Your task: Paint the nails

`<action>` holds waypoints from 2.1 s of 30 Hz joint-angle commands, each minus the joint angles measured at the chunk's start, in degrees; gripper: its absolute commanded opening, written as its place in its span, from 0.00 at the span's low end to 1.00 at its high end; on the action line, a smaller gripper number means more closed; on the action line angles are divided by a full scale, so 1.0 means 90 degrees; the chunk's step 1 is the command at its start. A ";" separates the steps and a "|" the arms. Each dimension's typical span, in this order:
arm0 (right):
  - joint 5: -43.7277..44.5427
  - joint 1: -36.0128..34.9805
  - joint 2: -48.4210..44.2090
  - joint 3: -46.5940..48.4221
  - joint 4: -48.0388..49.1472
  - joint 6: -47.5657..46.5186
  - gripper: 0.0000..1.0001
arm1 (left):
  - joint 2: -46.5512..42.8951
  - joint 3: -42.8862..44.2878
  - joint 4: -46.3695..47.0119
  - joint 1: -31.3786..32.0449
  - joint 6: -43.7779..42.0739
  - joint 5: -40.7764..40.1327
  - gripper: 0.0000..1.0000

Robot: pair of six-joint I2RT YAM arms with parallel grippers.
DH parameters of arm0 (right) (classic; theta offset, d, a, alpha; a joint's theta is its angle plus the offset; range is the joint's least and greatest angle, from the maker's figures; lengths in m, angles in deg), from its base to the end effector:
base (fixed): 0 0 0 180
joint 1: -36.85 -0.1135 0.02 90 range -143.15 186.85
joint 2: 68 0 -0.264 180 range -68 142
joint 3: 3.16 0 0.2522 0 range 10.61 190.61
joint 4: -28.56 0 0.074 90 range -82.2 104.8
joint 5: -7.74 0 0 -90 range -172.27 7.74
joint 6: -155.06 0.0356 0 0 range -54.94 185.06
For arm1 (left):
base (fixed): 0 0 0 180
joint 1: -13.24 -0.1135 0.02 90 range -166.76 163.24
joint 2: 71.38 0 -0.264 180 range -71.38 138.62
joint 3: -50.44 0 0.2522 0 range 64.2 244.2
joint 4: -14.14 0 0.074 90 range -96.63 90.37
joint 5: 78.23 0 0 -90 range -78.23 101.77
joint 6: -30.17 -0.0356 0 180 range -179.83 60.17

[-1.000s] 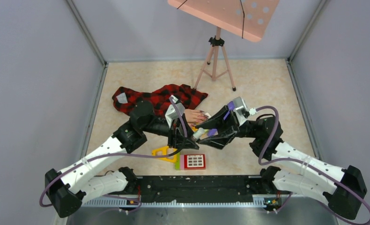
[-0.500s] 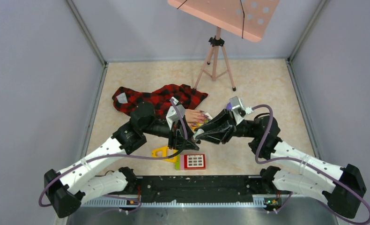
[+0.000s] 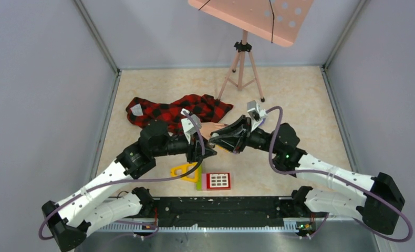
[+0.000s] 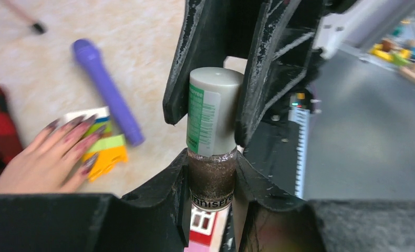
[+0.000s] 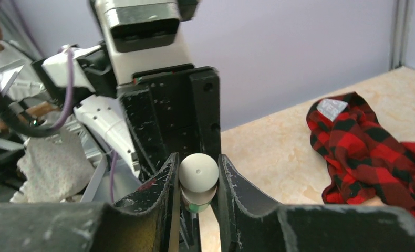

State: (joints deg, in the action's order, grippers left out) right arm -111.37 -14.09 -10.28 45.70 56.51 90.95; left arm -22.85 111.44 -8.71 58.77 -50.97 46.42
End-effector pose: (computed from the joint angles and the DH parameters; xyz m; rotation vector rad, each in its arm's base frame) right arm 0.1299 0.1876 0.3322 -0.7687 1.2039 1.4439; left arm 0.1208 -0.1519 0.3472 1.0229 1.5806 -1.1996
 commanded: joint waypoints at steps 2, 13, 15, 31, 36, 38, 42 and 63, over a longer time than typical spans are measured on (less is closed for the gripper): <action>0.0523 -0.0473 0.0921 0.0271 -0.1162 0.0528 0.00 | -0.0251 0.0093 0.0673 -0.0027 -0.0280 -0.2247 0.00; 0.1989 -0.0943 0.2382 0.1267 -0.2092 0.1612 0.00 | -0.0347 0.0060 0.0373 -0.0024 -0.0365 -0.4378 0.00; 0.2108 -0.1003 0.2546 0.1393 -0.2054 0.1744 0.00 | -0.0319 0.0084 0.0346 -0.0030 -0.0383 -0.4380 0.00; 0.2585 -0.1040 0.0847 0.1254 -0.2110 -0.0100 0.79 | -0.0541 -0.0001 0.0520 -0.0021 -0.0418 -0.4000 0.00; 0.3183 -0.1028 0.0139 0.0850 -0.2375 -0.0580 0.92 | -0.0582 0.0014 0.0537 -0.0017 -0.0456 -0.3771 0.00; 0.3062 -0.0952 -0.0073 0.0724 -0.2437 -0.0729 0.94 | -0.0575 0.0022 0.0582 -0.0015 -0.0434 -0.3350 0.00; 0.1558 -0.0358 -0.0502 0.0342 -0.1969 -0.0746 0.96 | -0.0462 0.0134 0.0622 -0.0015 -0.0428 -0.2166 0.00; -0.1780 -0.0001 -0.0967 -0.0131 0.1430 -0.0331 0.92 | 0.0127 0.0461 0.1417 0.0041 0.0380 0.3299 0.00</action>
State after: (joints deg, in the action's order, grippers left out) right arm -122.80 -14.29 -22.22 43.20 58.92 84.64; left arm -21.95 113.06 0.25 58.75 -48.91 69.35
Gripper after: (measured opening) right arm 0.976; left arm 0.338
